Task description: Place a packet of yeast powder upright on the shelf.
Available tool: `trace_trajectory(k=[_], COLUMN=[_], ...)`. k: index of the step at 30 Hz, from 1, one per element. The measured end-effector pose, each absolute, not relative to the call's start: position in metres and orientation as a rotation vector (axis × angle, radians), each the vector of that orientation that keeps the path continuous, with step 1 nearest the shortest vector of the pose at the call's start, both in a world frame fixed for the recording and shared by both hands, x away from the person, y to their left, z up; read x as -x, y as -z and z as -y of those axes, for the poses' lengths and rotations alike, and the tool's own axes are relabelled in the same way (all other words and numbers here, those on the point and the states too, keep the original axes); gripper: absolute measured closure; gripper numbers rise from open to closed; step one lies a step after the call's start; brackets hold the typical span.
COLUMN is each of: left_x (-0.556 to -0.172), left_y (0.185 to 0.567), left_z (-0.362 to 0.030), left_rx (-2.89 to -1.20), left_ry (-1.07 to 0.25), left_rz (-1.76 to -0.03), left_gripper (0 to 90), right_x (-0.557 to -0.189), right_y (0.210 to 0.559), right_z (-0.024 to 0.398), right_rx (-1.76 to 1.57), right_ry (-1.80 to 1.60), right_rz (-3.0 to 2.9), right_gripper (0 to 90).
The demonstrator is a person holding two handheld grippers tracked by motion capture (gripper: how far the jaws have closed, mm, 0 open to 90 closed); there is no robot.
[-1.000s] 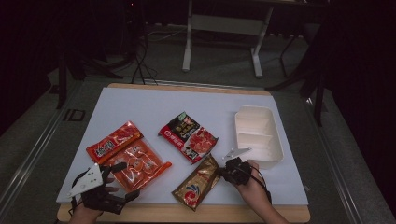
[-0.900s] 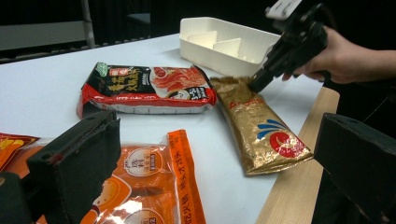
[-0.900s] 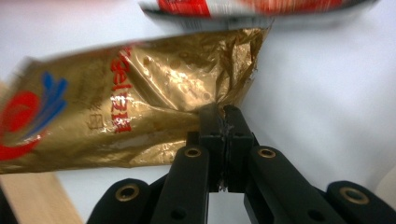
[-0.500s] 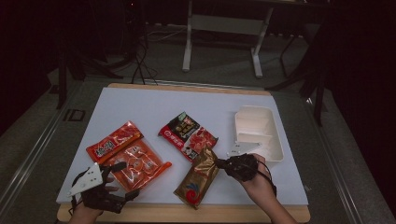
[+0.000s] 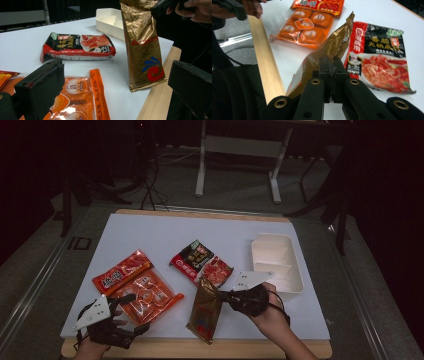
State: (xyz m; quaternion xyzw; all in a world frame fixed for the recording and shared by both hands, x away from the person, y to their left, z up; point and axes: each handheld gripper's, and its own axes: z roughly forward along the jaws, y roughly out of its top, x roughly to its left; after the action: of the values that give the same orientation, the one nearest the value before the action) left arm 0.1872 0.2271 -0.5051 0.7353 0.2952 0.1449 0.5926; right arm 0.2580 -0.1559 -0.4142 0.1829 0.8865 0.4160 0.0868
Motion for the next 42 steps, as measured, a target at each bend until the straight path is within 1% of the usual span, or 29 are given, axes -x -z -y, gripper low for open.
trace_trajectory(k=[11, 18, 29, 35, 41, 42], left_x=[-0.187, -0.188, -0.188, -0.189, -0.190, -0.190], left_y=[0.505, 0.506, 0.506, 0.507, 0.507, 0.507], left_z=[-0.226, -0.227, -0.226, -0.225, -0.226, -0.226], left_rx=[-1.711, -1.706, -1.709, -1.710, -1.705, -1.705], left_ry=[-0.331, -0.326, -0.319, -0.315, -0.316, -0.315], left_rz=[-0.688, -0.694, -0.697, -0.701, -0.707, -0.707], left_gripper=[0.6, 0.6, 0.6, 0.6, 0.6, 0.6], right_x=[-0.254, -0.256, -0.283, -0.304, -0.323, -0.331], right_y=[0.404, 0.391, 0.355, 0.331, 0.316, 0.312], right_z=[0.144, 0.142, 0.161, 0.177, 0.192, 0.198], right_rx=[-0.442, -0.394, -0.431, -0.478, -0.528, -0.550], right_ry=[-1.264, -1.284, -1.336, -1.318, -1.297, -1.284], right_rz=[-2.719, -2.716, -2.641, -2.567, -2.519, -2.504], right_gripper=[89.5, 89.5, 89.5, 89.5, 89.5, 89.5])
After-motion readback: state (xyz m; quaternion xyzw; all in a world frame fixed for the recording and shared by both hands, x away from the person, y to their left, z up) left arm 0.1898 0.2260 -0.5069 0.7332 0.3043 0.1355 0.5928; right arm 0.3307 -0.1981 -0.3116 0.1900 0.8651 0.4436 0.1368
